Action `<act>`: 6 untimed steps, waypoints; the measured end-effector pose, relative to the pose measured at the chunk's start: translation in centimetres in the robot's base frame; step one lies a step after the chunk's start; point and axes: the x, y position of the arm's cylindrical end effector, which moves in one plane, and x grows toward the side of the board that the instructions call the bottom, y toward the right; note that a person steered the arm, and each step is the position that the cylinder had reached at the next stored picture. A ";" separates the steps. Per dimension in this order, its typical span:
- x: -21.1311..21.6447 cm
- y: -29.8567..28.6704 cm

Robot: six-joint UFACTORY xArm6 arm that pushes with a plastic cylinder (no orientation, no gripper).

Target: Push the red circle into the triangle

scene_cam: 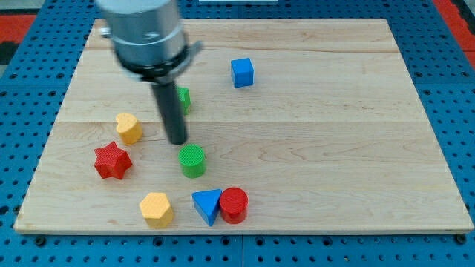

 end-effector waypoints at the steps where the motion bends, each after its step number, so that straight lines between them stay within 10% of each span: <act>1: 4.2 1.2; 3: 7.9 -4.3; 5: 8.0 11.5; 6: 14.5 13.3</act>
